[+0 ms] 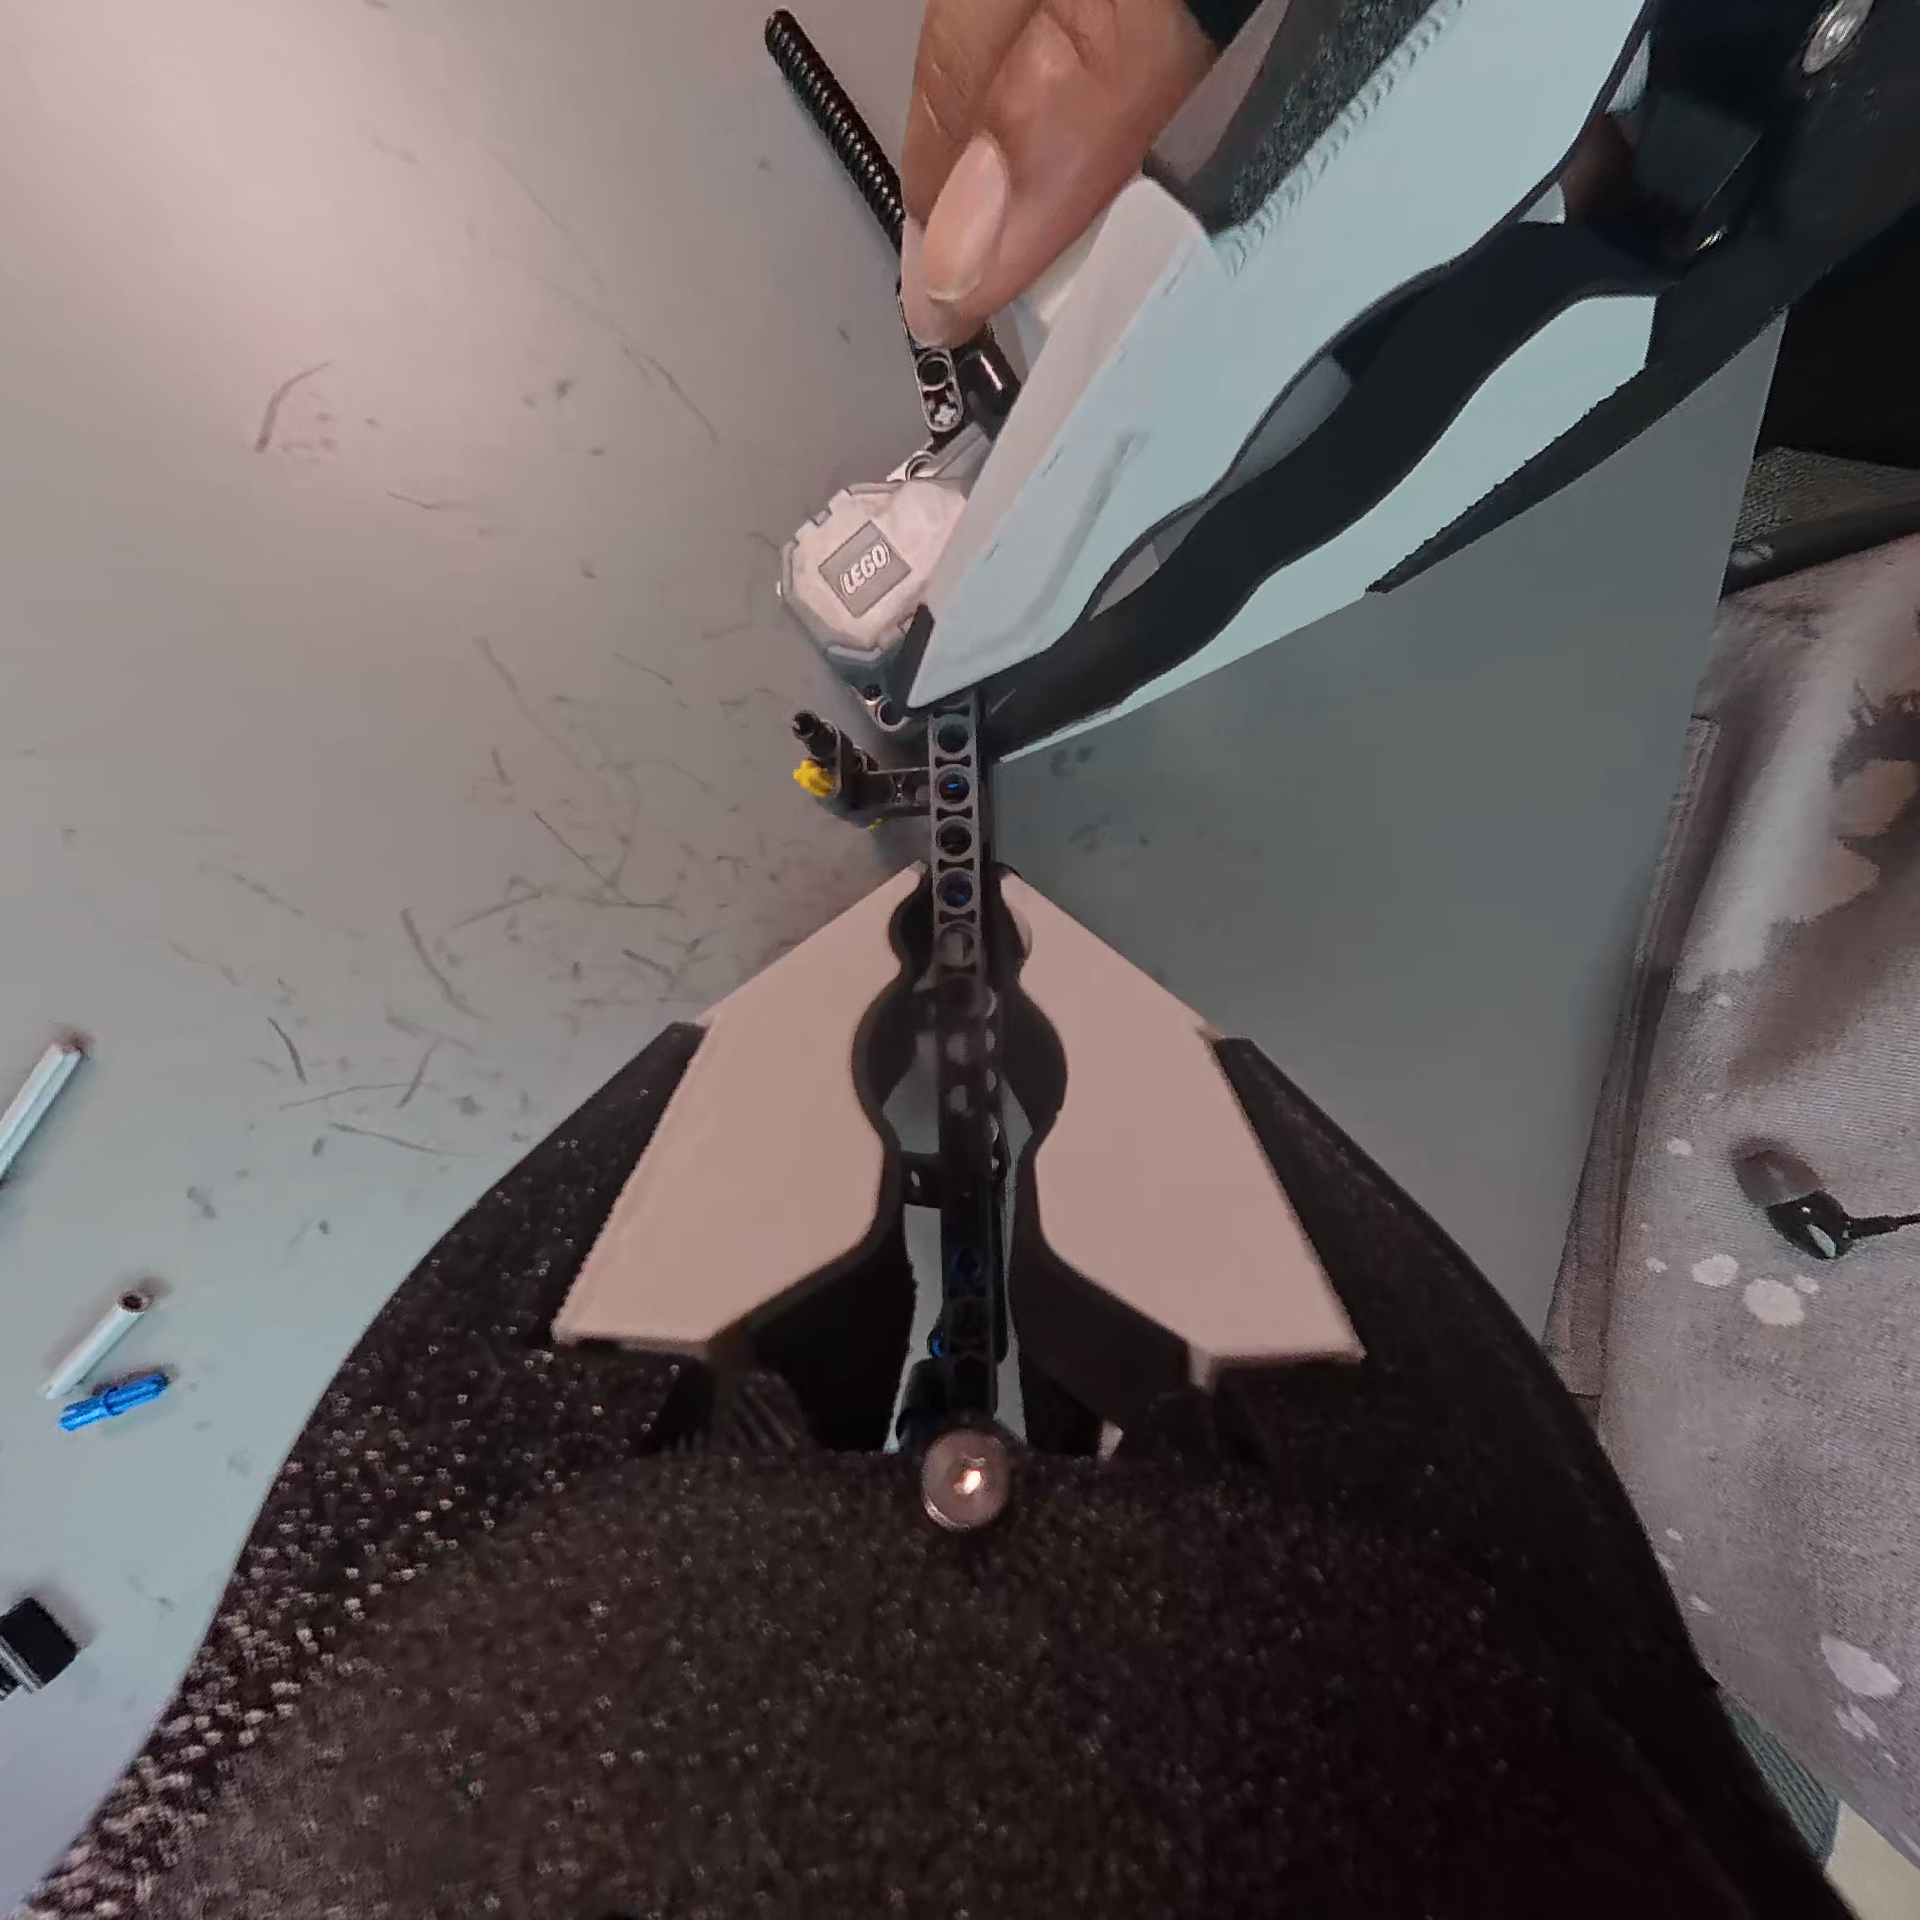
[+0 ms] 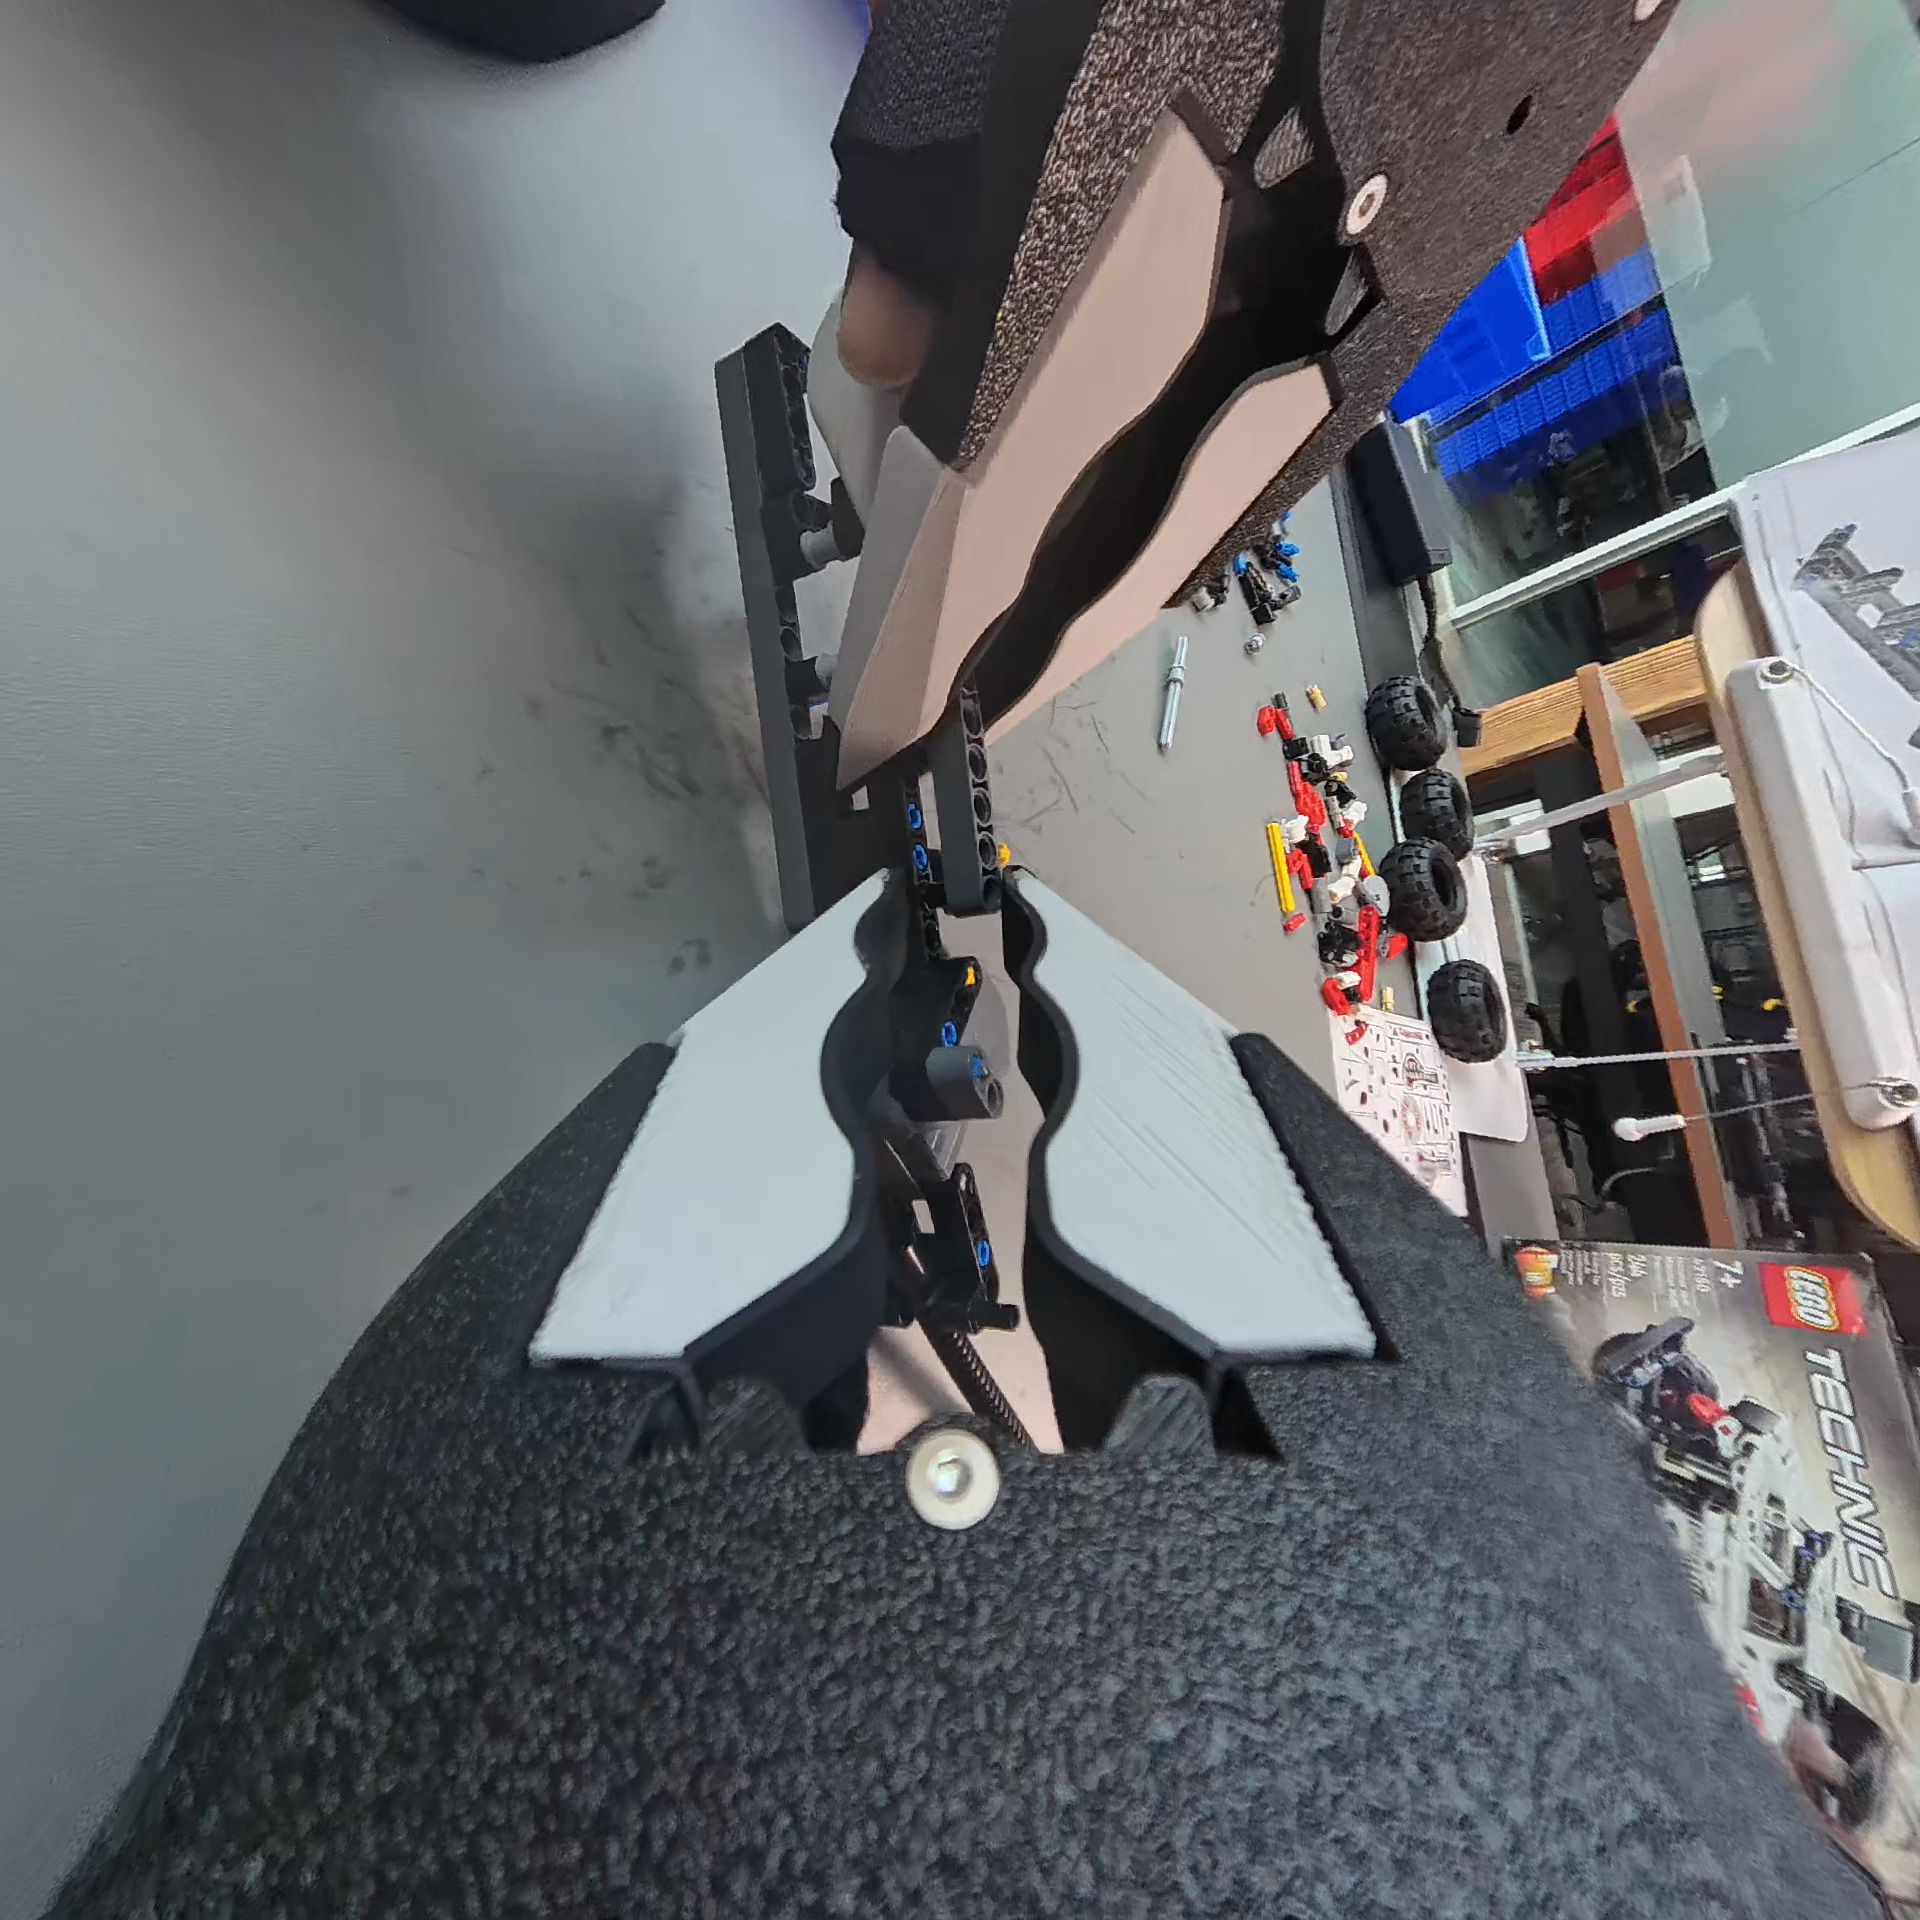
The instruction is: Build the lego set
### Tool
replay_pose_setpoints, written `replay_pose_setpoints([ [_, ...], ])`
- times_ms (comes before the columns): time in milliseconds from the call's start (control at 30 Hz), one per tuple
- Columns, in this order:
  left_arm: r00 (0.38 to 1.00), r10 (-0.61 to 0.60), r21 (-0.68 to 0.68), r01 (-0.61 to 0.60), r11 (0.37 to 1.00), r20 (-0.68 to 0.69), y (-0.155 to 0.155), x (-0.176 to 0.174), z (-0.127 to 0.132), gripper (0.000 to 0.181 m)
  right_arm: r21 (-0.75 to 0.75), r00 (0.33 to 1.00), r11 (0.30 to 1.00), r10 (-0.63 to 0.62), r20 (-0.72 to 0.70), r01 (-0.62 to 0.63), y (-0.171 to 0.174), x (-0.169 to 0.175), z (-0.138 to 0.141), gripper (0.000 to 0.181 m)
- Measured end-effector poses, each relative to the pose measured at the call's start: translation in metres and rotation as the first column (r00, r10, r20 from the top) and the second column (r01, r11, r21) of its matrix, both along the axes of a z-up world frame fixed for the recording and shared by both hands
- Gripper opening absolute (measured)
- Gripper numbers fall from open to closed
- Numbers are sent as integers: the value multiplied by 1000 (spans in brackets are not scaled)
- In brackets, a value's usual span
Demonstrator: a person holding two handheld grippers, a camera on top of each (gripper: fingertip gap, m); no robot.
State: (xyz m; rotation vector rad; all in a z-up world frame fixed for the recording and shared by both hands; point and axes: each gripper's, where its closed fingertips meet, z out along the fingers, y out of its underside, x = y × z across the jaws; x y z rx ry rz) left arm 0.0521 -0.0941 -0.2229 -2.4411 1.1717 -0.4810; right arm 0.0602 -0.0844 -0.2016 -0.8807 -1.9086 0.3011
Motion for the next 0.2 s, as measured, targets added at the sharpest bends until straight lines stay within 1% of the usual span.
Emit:
replay_pose_setpoints([
  [67, 1000, 2, -22, -1, 1000, 29, 0, 1, 0, 10, -21, 999, 1000, 17, 27, -17, -1, 1, -4, 26],
  [200, 998, -3, -60, 7, 998, 69, -1, 2, -1, 10, 99, 998, 994, 36, 56, -41, 1, 2, -6, 26],
])
